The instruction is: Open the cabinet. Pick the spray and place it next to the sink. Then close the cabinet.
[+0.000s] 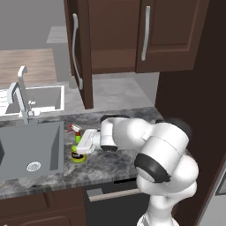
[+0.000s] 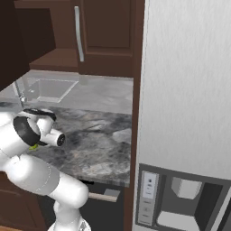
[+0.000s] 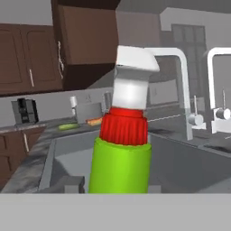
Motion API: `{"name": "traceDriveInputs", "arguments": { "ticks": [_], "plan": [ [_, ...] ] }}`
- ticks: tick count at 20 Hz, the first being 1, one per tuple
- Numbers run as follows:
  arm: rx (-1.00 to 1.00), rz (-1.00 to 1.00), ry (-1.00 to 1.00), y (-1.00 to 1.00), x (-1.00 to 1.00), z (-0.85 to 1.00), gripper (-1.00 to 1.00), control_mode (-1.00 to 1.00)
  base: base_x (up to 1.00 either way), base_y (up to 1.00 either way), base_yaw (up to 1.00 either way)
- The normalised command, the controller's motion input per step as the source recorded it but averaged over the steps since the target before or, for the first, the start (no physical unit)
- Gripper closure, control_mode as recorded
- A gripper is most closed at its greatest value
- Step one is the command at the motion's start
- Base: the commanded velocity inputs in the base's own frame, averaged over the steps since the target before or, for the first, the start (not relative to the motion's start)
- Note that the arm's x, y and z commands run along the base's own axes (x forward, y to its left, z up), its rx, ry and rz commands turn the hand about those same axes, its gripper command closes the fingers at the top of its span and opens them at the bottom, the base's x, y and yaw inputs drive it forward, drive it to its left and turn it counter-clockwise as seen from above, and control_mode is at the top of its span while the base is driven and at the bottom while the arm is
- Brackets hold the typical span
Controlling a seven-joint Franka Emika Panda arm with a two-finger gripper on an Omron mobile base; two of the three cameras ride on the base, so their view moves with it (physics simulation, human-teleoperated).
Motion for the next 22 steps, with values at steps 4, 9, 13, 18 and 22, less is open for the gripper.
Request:
{"name": "traceDriveInputs", "arguments": {
  "ticks": [4, 9, 13, 18, 22],
  "plan": [
    [0.0, 0.11, -0.12, 0.06, 0.0, -0.3, 1.0, -1.0, 0.0, 0.0, 0.0],
    [0.0, 0.05, -0.07, -0.11, -0.02, -0.06, -1.0, -1.0, 0.0, 0.0, 0.0],
    [0.0, 0.0, -0.05, -0.31, -0.31, 0.1, -1.0, -1.0, 0.0, 0.0, 0.0],
    [-0.02, 0.0, -0.01, -0.12, -0.37, 0.41, -1.0, -1.0, 0.0, 0.0, 0.0],
    [-0.02, -0.01, -0.01, -0.24, -0.23, 0.83, -1.0, -1.0, 0.0, 0.0, 0.0]
  ]
}}
